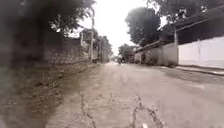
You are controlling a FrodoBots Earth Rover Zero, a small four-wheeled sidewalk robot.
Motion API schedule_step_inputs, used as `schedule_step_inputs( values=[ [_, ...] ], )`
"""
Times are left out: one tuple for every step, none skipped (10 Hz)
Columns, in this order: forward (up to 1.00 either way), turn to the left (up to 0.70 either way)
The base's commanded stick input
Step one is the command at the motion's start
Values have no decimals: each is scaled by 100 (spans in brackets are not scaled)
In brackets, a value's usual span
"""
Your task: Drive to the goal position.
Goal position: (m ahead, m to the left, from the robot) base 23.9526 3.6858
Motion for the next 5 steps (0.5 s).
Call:
schedule_step_inputs(
  values=[
    [100, 0],
    [100, 0],
    [100, 0],
    [100, 0],
    [100, 0]
  ],
)
